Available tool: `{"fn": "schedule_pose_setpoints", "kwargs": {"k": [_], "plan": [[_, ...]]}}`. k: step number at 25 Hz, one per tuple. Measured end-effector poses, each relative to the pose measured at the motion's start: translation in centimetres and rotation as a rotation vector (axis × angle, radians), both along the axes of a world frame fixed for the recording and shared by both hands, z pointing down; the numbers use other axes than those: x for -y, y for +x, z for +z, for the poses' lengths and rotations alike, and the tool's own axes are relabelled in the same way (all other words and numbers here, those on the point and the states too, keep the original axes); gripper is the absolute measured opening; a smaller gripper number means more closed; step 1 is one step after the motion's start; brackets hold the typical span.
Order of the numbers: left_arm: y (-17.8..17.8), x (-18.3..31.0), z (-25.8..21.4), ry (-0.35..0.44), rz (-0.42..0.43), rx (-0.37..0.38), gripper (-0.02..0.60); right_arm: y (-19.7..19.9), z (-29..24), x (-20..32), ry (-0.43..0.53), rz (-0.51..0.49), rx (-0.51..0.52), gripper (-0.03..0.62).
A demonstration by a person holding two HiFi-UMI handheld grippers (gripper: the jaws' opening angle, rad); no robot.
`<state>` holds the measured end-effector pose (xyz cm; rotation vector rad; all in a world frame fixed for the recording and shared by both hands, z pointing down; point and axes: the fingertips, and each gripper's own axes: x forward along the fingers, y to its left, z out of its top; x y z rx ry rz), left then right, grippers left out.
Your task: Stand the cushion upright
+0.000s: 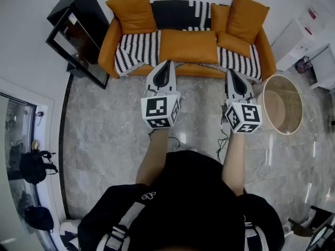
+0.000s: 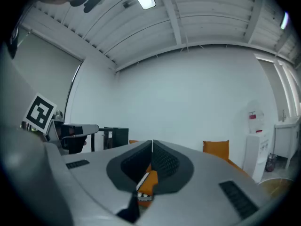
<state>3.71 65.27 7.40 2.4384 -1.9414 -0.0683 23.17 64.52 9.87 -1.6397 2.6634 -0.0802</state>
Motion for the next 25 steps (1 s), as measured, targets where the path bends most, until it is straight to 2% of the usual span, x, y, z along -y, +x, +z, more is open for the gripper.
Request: {"fn": "schedule_pose_setpoints", "kwargs": {"k": [7,11,20,25], "plan": [[-1.2,-0.3,0.0,-0.001,0.01,-0.006,0.006,-0.1,-0.6,-0.1,0.022,0.053,0.052,0.014],[-2.9,-0.2,0.1,-0.004,-0.002,-0.022,0.006,-1.1,-0.7,-0.6,0.039,0.054,0.06,0.014],[-4.0,0.0,0.5,-0.012,0.002,-0.011,0.006,-1.4,-1.0,-0.5,0.045,0.05,0.088,0.014],[-3.9,1.1,1.9,-0.018,0.023,0.039,0.006,-0.9,0.0,-0.3,0.073,0.076,0.091,0.014]]}}
